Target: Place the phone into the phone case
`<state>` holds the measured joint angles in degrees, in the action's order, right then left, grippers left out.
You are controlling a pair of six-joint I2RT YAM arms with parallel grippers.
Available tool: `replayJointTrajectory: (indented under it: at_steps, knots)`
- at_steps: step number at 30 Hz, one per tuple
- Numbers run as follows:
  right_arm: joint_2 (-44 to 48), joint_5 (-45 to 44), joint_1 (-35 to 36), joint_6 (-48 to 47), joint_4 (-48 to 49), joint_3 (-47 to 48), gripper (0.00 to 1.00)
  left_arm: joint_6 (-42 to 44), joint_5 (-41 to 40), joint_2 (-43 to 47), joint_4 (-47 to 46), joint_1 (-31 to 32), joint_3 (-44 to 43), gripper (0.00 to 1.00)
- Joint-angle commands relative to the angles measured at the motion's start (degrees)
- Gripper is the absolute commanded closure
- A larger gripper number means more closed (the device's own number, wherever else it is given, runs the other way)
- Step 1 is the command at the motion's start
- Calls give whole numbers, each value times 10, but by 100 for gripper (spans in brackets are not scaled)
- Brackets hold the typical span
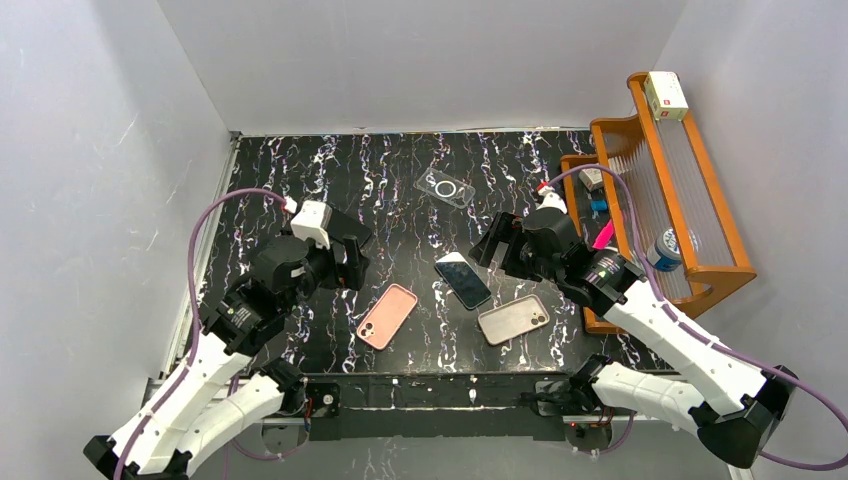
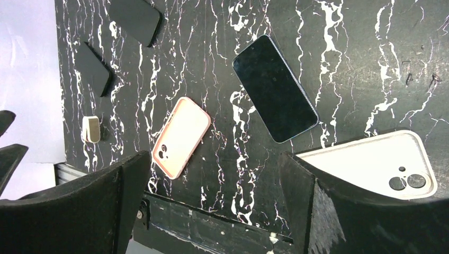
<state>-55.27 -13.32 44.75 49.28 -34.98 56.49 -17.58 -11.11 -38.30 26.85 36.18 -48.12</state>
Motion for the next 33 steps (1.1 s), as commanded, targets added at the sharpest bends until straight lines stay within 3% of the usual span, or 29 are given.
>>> replayJointTrajectory:
  at_steps: [1,10,17,24,33]
  knots:
    - [6,0,1,1,16,8,1,8,-6,-8,-1,2,-16,2]
    - [7,-9,1,8,13,-7,1,1,-20,-64,13,2,-8,2]
    - [6,-22,1,0,18,-26,1,-35,29,-131,22,2,-1,2]
    - [-31,11,1,-74,43,-46,1,-49,56,-206,29,2,18,2]
    - [-136,45,1,-164,69,-39,2,-70,62,-315,17,2,47,14]
